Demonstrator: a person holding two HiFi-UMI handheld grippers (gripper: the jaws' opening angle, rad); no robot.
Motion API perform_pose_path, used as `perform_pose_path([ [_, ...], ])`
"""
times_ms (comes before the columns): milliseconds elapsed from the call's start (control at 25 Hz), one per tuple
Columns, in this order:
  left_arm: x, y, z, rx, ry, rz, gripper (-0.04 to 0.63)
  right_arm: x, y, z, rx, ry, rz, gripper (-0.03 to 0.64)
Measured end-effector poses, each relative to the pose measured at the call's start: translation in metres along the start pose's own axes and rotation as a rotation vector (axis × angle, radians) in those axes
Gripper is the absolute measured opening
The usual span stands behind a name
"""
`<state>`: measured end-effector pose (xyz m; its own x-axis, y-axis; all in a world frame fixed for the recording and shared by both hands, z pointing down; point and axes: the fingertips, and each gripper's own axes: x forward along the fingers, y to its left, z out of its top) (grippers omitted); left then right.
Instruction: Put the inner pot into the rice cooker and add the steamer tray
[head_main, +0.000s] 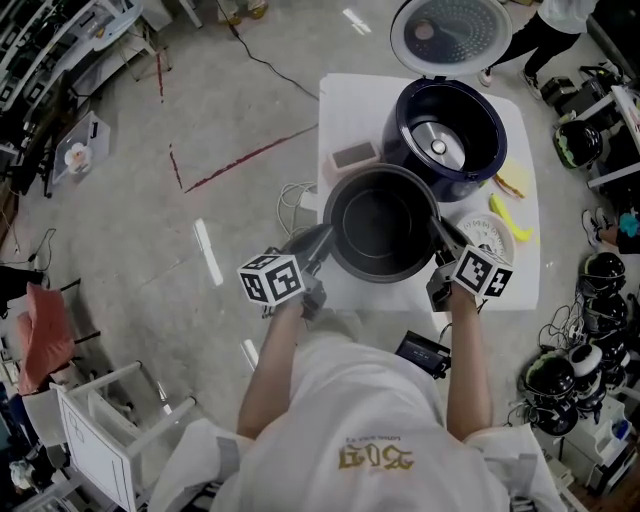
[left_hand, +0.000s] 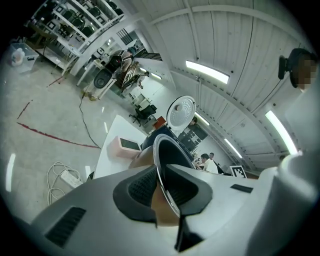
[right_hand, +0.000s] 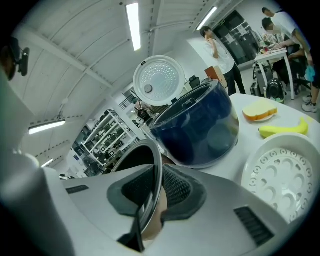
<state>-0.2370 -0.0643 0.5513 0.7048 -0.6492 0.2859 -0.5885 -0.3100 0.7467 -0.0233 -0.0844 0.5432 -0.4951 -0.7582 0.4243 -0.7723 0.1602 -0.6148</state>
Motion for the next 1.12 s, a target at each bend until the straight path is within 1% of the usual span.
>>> perform_pose_path([
  [280, -0.018, -0.01, 0.026, 0.017, -0.059, -0.025, 0.067, -0.004, 0.032, 0.013, -0.024, -0.045, 0.043, 0.066],
  [600, -0.029, -0.026, 0.058, 0.04, -0.092, -0.061, 0.064, -0.01, 0.059, 0.034, -0.027, -0.092, 0.075, 0.066],
  [720, -0.033, -0.034, 0.074, 0.039, -0.109, -0.08, 0.064, -0.012, 0.071, 0.045, -0.032, -0.113, 0.097, 0.067],
  [880, -0.039, -0.044, 0.092, 0.055, -0.133, -0.1, 0.063, -0.013, 0.084, 0.057, -0.035, -0.141, 0.121, 0.067],
  [1120, -0.041, -0.052, 0.116, 0.063, -0.153, -0.122, 0.063, -0.01, 0.099, 0.075, -0.036, -0.163, 0.136, 0.066],
])
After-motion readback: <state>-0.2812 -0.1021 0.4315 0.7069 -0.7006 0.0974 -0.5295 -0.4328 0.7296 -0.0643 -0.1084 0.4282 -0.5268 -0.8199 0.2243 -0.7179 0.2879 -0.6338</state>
